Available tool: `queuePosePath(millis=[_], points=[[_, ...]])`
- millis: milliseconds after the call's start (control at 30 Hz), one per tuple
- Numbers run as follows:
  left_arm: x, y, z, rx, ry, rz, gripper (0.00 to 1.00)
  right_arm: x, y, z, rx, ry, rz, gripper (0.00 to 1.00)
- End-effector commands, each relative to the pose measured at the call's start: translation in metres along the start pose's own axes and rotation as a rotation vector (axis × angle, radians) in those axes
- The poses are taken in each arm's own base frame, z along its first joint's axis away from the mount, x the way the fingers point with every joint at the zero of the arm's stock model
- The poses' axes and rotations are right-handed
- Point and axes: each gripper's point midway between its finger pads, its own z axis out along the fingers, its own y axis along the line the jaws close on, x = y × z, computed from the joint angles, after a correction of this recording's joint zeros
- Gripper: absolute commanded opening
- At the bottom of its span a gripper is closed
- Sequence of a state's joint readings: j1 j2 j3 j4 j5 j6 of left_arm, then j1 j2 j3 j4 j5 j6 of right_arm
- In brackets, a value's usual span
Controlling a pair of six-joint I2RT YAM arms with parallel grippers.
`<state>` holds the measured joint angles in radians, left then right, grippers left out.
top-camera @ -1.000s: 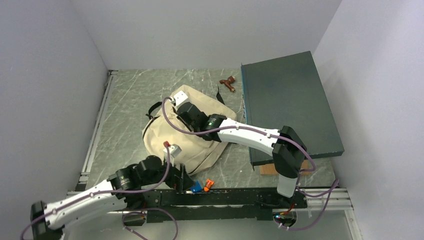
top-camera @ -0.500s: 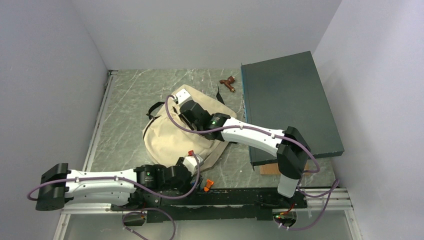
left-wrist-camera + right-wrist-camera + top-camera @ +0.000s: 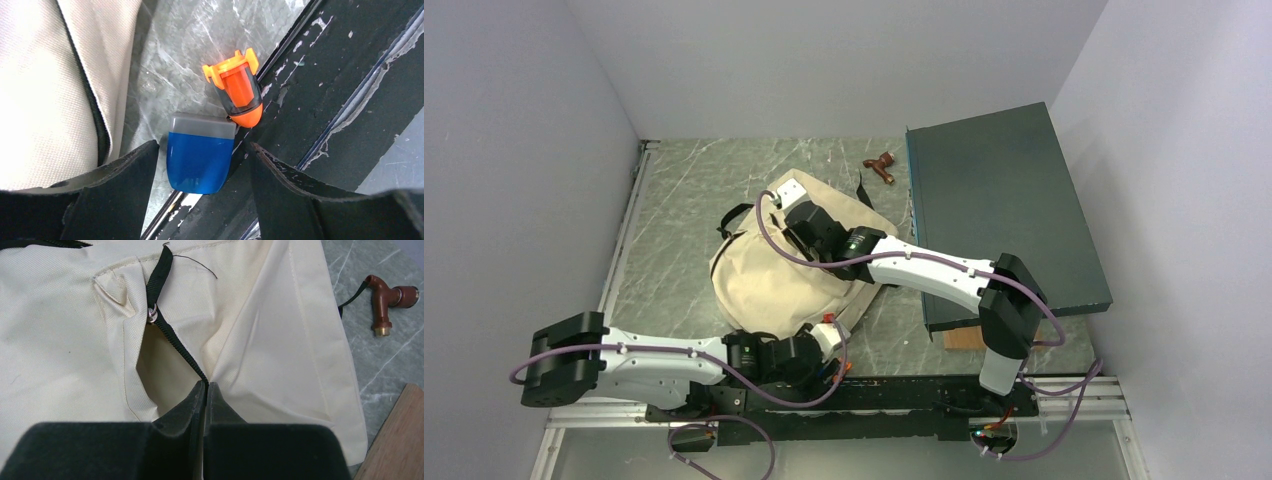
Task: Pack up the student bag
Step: Pick up the stationery from the center of the board, then place the stationery in the student bag.
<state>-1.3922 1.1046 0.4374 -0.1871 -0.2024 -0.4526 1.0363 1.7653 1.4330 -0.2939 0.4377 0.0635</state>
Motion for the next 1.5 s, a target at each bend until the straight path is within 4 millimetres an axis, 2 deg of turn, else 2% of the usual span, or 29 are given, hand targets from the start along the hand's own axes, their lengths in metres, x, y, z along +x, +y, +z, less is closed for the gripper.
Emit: queuePosePath(millis=[0, 100, 167, 267, 367, 467, 567, 667, 767, 967, 1067, 1200, 1300, 1467], points=[[-0.017, -0.016, 0.002, 0.037, -0.032, 0.014, 0.72, -0.020, -0.012, -0.016, 0.013, -0.055, 0.033, 0.00], [-0.014, -0.013, 0.004, 0.009, -0.010, 0.020, 0.66, -0.021, -0.011, -0.017, 0.009, -0.060, 0.035, 0.00], [-0.017, -0.011, 0.003, -0.014, -0.012, 0.018, 0.51, -0.020, -0.012, -0.017, 0.011, -0.057, 0.037, 0.00], [-0.028, -0.004, -0.006, -0.058, -0.053, -0.009, 0.40, -0.021, -0.011, -0.018, 0.007, -0.058, 0.041, 0.00], [-0.045, 0.013, -0.032, -0.126, -0.137, -0.097, 0.30, -0.023, -0.009, -0.019, -0.004, -0.064, 0.050, 0.00], [-0.072, 0.035, -0.063, -0.141, -0.245, -0.267, 0.23, -0.023, -0.009, -0.019, -0.008, -0.064, 0.057, 0.00], [-0.097, 0.058, -0.091, -0.084, -0.320, -0.464, 0.06, -0.022, -0.007, -0.019, -0.015, -0.066, 0.068, 0.00], [-0.121, 0.074, -0.114, -0.020, -0.391, -0.574, 0.09, -0.023, -0.006, -0.019, -0.022, -0.068, 0.080, 0.00], [-0.139, 0.096, -0.130, -0.016, -0.425, -0.688, 0.05, -0.025, -0.003, -0.020, -0.038, -0.076, 0.100, 0.00], [-0.172, 0.130, -0.126, 0.242, -0.519, -0.996, 0.01, -0.025, 0.006, -0.021, -0.085, -0.077, 0.139, 0.00], [-0.189, 0.144, -0.121, 0.318, -0.557, -1.060, 0.01, -0.027, 0.009, -0.024, -0.107, -0.079, 0.155, 0.00], [-0.206, 0.149, -0.121, 0.390, -0.612, -1.115, 0.03, -0.034, 0.011, -0.030, -0.128, -0.094, 0.172, 0.00], [-0.201, 0.157, -0.114, 0.362, -0.609, -1.198, 0.05, -0.040, 0.011, -0.034, -0.135, -0.109, 0.188, 0.00], [-0.181, 0.170, -0.096, 0.273, -0.546, -1.387, 0.05, -0.049, 0.006, -0.038, -0.122, -0.136, 0.208, 0.00]])
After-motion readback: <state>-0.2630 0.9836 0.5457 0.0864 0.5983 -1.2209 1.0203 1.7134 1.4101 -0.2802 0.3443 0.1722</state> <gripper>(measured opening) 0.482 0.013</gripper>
